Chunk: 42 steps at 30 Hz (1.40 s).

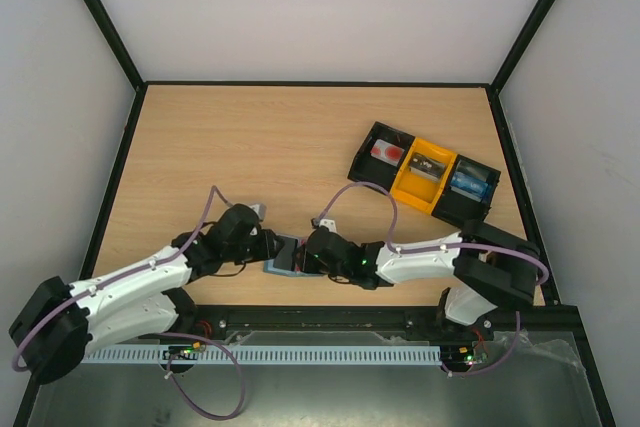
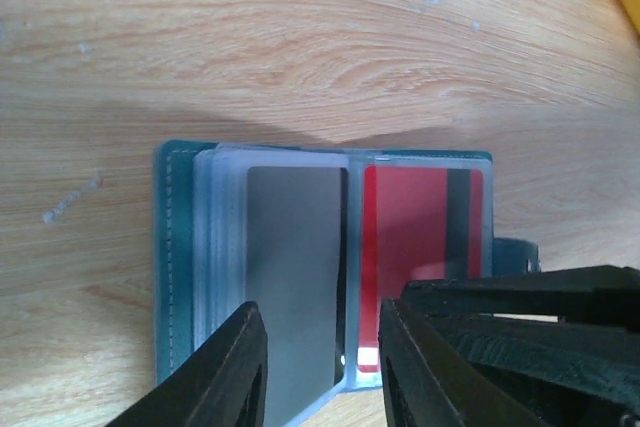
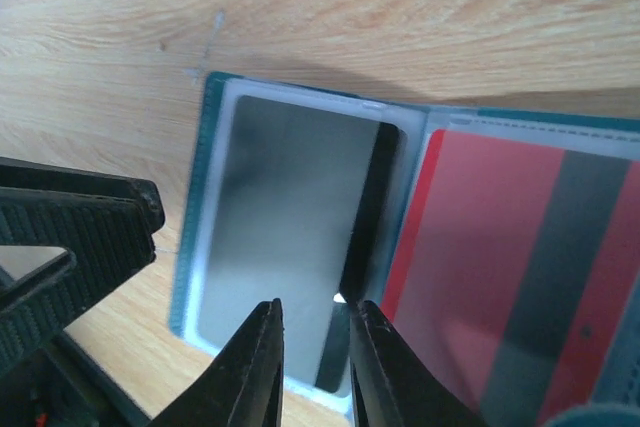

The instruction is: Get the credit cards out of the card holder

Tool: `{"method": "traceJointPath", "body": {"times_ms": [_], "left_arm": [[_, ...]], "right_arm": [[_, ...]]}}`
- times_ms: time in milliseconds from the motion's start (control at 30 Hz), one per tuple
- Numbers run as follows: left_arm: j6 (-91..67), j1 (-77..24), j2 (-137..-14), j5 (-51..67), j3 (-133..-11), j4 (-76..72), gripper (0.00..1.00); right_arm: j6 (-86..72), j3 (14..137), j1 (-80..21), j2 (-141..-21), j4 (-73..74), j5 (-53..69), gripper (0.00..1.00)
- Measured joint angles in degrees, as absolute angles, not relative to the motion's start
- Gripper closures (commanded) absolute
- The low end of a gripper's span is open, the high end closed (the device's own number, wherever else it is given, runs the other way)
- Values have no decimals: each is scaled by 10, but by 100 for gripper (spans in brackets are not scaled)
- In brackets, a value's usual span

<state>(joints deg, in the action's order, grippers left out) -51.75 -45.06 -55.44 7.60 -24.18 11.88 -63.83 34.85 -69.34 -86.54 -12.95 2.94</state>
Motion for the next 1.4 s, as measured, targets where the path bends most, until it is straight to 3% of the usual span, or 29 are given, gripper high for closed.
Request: {"method": "traceJointPath", "body": {"times_ms": [233, 367, 467, 700, 1000, 1167, 1400], "left_arm": [[-514, -435, -598, 93, -192, 64, 72], [-514, -431, -625, 108, -167, 13, 86], [-516, -430, -655, 126, -163, -32, 90], [-524, -430, -661, 139, -155, -62, 86], [-537, -430, -555, 135, -149, -23, 73], [-546, -424, -512, 151, -140, -58, 75], [-544, -423, -547, 184, -122, -125, 84]], "right_arm": [[-627, 338, -676, -907, -169, 43, 82], [-599, 322, -661, -908, -184, 34, 82], [-581, 308, -649, -908, -207, 35, 82], [-578, 268, -637, -910, -276, 51, 81], [-586, 243, -636, -849, -280, 41, 79], [-594, 221, -635, -807, -281, 22, 80], [-610, 218, -634, -830, -307, 50, 80]]}}
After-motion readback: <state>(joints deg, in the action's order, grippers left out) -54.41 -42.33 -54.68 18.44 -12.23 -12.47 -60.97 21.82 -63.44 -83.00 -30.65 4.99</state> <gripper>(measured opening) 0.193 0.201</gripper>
